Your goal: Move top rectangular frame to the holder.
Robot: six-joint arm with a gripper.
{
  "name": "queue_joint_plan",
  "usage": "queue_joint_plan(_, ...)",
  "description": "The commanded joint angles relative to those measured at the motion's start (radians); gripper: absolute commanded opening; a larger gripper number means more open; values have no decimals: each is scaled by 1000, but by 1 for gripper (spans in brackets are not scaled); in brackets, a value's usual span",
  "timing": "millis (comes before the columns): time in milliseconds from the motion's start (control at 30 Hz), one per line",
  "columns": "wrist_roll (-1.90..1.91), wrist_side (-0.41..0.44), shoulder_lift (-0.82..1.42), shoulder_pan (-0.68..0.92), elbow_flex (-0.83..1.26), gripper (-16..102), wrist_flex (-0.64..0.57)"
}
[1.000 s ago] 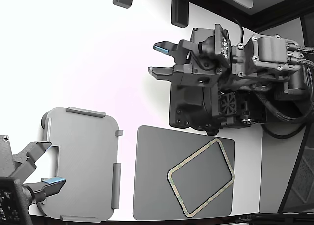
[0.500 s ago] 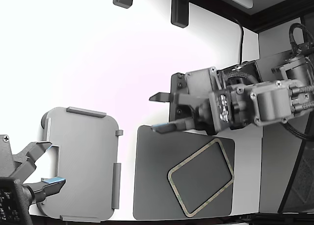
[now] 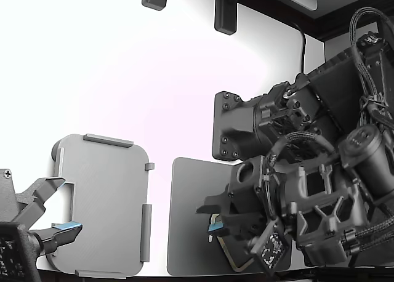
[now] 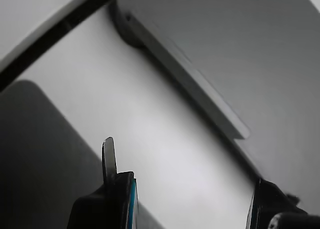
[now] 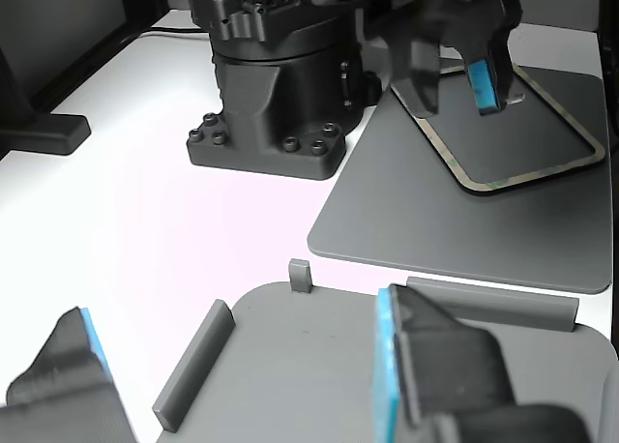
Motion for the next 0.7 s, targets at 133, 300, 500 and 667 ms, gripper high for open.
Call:
queue_joint_plan(133,-164,-97,-35,118,-37,90,9)
queue_joint_plan(300,-285,-175,-83,219,-69,98,69)
queue_joint_plan(500,-367,-218,-192,321,-124,95,86)
queue_joint_plan(667,-445,-153,-327,405,-184,99,114)
